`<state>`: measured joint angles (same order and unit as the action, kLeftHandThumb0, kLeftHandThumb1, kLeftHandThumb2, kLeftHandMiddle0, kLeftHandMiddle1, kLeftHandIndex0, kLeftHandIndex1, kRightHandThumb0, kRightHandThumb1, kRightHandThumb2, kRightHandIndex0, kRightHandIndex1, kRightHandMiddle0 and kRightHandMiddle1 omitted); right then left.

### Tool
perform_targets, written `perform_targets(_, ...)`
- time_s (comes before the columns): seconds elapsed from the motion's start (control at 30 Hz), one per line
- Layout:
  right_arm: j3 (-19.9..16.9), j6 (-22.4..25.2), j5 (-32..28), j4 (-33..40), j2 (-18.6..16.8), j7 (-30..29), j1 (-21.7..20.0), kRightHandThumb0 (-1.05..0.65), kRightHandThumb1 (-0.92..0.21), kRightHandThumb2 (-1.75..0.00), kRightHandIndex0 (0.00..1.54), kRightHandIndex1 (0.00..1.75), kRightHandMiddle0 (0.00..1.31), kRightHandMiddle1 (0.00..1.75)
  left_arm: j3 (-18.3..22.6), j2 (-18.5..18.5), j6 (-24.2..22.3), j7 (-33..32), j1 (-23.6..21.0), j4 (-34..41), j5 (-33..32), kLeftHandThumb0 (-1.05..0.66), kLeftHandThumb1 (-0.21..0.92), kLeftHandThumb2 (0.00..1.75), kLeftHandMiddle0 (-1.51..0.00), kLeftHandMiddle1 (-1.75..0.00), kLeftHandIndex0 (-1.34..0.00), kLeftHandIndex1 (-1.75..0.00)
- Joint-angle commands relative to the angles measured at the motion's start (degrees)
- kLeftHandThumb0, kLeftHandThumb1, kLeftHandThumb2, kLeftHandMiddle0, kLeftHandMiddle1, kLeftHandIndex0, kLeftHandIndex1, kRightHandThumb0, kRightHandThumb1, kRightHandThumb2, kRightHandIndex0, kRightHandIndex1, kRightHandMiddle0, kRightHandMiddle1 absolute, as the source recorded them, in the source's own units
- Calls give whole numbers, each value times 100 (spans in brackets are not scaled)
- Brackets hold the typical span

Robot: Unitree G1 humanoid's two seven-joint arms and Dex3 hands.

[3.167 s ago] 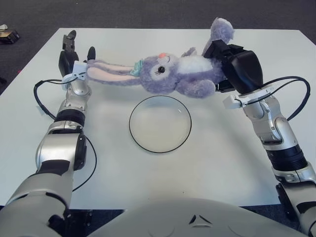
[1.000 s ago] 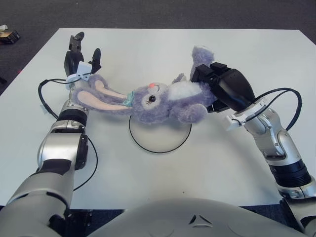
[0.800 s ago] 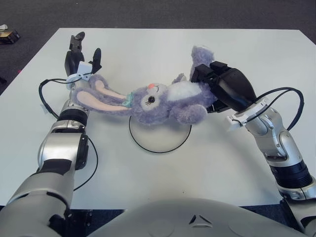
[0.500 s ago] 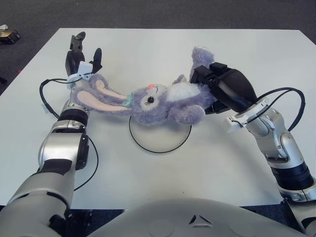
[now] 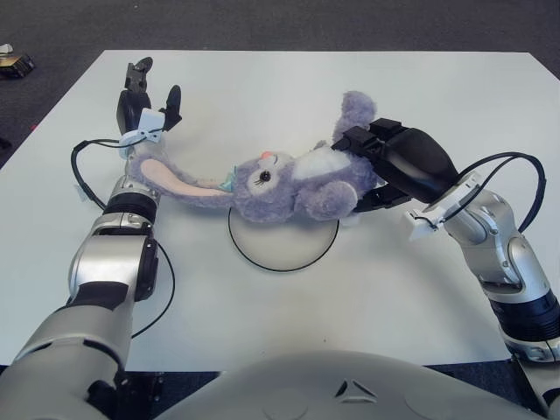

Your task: Put the doll into the plate.

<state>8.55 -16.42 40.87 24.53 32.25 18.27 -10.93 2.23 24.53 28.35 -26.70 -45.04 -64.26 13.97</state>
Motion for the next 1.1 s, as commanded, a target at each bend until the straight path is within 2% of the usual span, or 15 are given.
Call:
perform_targets(0.0, -66, -101, -123, -69, 38, -60, -52, -52, -92, -28, 27, 2, 37, 16, 12, -26, -35, 15, -158, 3, -24, -57, 92, 63, -54, -3, -24, -61)
perform_targets(0.2, -108, 104, -420, -24, -39, 119, 13, -60, -92, -22, 16, 0, 31, 10, 14, -44, -48, 5, -154, 14, -26, -57, 92, 63, -54, -3, -25, -61)
perform_targets(0.53, -202, 465, -847, 152, 13, 514, 19, -66, -92, -18, 12, 0, 25, 5, 13, -56, -75, -3, -170, -2, -18, -57, 92, 63, -53, -3, -25, -61)
perform_targets(0.7, -371, 751, -1236, 257, 92, 864, -19, -69, -92, -14, 8, 0, 21, 2, 6, -68, -89, -11, -183, -21, -9, -57, 92, 63, -53, -3, -25, -61)
perform_targets(1.0, -527, 814, -1517, 300, 196, 1057, -42, -72, -92, -9, 6, 0, 17, 0, 4, -78, -95, -15, -187, -27, -6, -58, 92, 63, -53, -2, -25, -61)
perform_targets(1.07, -713, 837, -1770, 375, 322, 1194, -12, -73, -92, -9, 5, 0, 15, 0, 1, -94, -99, -19, -186, -27, -5, -58, 92, 63, -53, -2, -25, -61)
